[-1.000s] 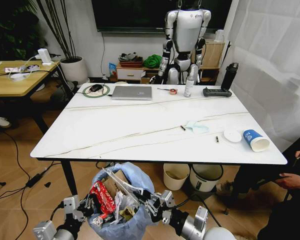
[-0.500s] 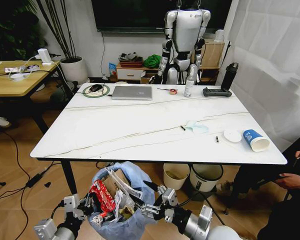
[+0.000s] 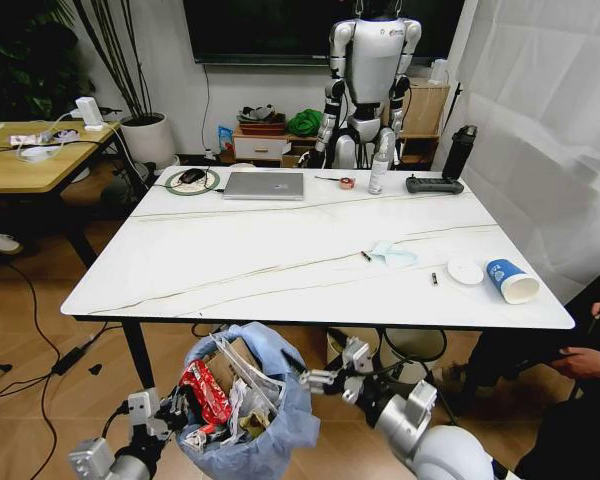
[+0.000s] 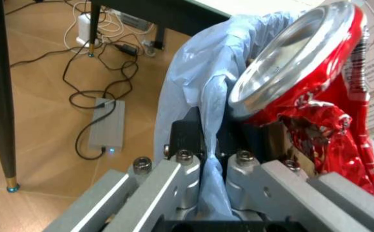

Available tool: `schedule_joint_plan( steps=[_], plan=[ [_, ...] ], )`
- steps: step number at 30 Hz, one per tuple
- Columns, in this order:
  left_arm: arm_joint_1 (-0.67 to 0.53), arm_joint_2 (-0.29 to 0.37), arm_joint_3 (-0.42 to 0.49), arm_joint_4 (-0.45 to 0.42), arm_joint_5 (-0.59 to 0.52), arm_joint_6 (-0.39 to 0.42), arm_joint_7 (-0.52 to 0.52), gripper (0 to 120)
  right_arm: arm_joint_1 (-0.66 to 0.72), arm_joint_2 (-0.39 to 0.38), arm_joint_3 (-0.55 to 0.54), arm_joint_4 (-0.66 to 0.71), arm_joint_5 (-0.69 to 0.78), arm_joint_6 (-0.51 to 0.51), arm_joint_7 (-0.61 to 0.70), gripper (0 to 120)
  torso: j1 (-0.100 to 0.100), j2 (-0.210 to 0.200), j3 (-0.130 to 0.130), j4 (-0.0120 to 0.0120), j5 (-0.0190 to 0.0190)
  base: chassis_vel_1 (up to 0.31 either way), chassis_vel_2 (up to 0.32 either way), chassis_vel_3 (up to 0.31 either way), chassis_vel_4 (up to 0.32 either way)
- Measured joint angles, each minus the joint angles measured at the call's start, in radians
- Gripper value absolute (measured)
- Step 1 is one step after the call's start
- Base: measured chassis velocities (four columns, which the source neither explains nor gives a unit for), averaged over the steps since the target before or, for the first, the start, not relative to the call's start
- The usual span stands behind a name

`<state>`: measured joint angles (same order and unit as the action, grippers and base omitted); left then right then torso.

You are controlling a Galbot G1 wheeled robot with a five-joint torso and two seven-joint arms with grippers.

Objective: Pick up the trash bin and place the trash from the table into it.

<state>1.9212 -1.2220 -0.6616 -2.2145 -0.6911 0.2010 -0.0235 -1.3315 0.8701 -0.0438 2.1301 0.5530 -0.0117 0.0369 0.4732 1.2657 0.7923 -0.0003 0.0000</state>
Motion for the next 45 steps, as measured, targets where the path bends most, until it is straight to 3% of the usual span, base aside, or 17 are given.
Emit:
schedule_joint_plan(
  steps=[29, 42, 45],
  plan=[
    [-0.004, -0.026, -0.006, -0.002, 0.009, 0.0, -0.003, 0, 0.001, 0.004, -0.182, 0.016, -0.059, -0.004, -0.01, 100, 0.0, 0.0, 0.0, 0.0, -0.0001, 0.0, 0.0, 0.0, 0.0],
    [0.0, -0.03, -0.007, 0.003, 0.013, 0.0, -0.003, 0, 0.023, 0.024, 0.006, 0.109, 0.044, -0.035, 0.008, 100, 0.0, 0.0, 0.0, 0.0, 0.0, 0.0, 0.0, 0.0, 0.0],
    [0.005, -0.032, -0.008, -0.003, 0.013, 0.0, -0.002, 0, 0.031, 0.06, 0.1, 0.106, 0.117, -0.094, 0.054, 100, 0.0, 0.0, 0.0, -0.0001, 0.0001, 0.0, 0.0, 0.0, 0.0]
  ],
)
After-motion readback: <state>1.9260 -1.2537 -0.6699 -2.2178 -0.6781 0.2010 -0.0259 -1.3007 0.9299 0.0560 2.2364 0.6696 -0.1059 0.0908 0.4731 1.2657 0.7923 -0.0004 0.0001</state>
